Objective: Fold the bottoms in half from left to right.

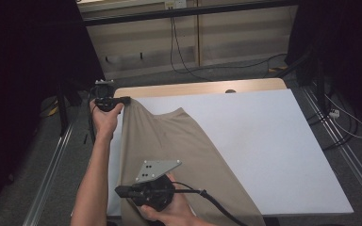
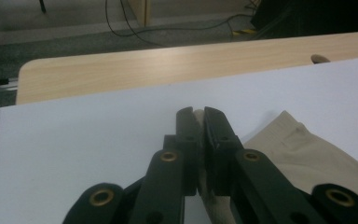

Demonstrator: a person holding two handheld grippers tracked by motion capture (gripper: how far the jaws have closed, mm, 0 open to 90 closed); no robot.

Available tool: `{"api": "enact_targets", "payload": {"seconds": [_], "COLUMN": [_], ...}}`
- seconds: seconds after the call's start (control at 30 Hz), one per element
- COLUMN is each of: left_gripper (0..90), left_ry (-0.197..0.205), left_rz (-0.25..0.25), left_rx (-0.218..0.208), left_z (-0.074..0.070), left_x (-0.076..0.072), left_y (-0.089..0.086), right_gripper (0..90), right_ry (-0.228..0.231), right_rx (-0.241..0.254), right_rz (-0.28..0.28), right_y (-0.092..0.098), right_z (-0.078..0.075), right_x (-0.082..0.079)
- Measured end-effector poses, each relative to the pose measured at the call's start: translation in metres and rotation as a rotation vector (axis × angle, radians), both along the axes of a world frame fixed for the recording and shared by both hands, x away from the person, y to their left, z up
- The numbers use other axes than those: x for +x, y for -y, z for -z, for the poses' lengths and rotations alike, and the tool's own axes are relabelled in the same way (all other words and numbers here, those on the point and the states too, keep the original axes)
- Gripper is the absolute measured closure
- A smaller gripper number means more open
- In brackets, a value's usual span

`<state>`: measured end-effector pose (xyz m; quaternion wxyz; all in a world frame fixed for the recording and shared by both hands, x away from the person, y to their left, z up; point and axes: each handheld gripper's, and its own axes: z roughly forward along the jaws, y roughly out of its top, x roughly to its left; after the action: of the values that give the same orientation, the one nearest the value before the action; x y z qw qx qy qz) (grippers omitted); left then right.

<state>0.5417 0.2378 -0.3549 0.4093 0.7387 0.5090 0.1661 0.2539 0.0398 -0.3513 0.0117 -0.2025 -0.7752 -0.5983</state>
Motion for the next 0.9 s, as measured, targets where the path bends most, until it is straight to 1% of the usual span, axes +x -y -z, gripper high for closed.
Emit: {"api": "enact_targets", "payload": {"seconds": [0.13,0.17,0.2,0.23,0.27,0.3,0.33,0.37,0.4,0.43,0.5,0.6,0.63,0.67,0.7,0.73,0.77,0.83,0.9], "left_gripper": [85.6,85.6,85.6,85.6,85.6,85.6,85.6,85.6,85.6,85.6,85.6,85.6,85.6,85.6,85.6,85.6,85.6,85.6,85.6], "left_ry": [-0.001,0.001,0.001,0.001,-0.001,0.003,0.003,-0.001,0.000,0.000,0.006,0.012,0.015,0.010,0.010,0.005,0.002,-0.014,-0.029], "left_rz": [0.019,0.027,0.027,0.038,0.045,0.051,0.054,0.062,0.067,0.067,0.084,0.091,0.090,0.093,0.101,0.105,0.108,0.111,0.107], "left_rx": [0.003,0.007,0.007,0.009,0.004,0.009,0.007,0.012,0.012,0.012,0.014,0.017,0.027,0.035,0.049,0.053,0.061,0.058,0.073], "left_z": [0.005,0.005,0.005,0.005,0.005,0.005,0.005,0.005,0.007,0.007,0.009,0.015,0.018,0.021,0.024,0.028,0.031,0.037,0.042], "left_x": [0.001,0.002,0.002,0.002,0.002,0.002,0.003,0.003,0.004,0.004,0.006,0.008,0.008,0.008,0.008,0.009,0.009,0.011,0.012], "left_y": [0.013,0.022,0.022,0.026,0.030,0.035,0.040,0.045,0.056,0.056,0.068,0.085,0.090,0.096,0.101,0.107,0.111,0.118,0.124], "right_gripper": [90.0,90.0,90.0,90.0,90.0,90.0,90.0,90.0,90.0,90.0,90.0,90.0,90.0,90.0,90.0,90.0,90.0,90.0,90.0], "right_ry": [-0.016,-0.025,-0.025,-0.023,-0.024,-0.068,-0.068,-0.062,-0.033,-0.033,-0.037,-0.046,-0.055,-0.055,-0.056,-0.047,-0.047,-0.060,-0.069], "right_rx": [-0.012,-0.007,-0.007,-0.005,0.002,0.031,0.031,0.029,0.018,0.018,0.008,-0.005,-0.017,-0.017,-0.019,-0.035,-0.035,-0.042,-0.053], "right_rz": [0.012,0.018,0.018,0.023,0.024,0.030,0.030,0.044,0.059,0.059,0.073,0.101,0.107,0.107,0.112,0.130,0.130,0.151,0.177], "right_y": [0.012,0.020,0.020,0.025,0.030,0.041,0.041,0.047,0.057,0.057,0.068,0.083,0.093,0.093,0.098,0.111,0.111,0.123,0.134], "right_z": [0.008,0.008,0.008,0.007,0.006,0.004,0.004,0.003,0.001,0.001,0.003,0.008,0.011,0.011,0.013,0.017,0.017,0.023,0.029], "right_x": [-0.002,-0.004,-0.004,-0.007,-0.008,-0.008,-0.008,-0.008,-0.010,-0.010,-0.011,-0.011,-0.012,-0.012,-0.012,-0.014,-0.014,-0.014,-0.015]}}
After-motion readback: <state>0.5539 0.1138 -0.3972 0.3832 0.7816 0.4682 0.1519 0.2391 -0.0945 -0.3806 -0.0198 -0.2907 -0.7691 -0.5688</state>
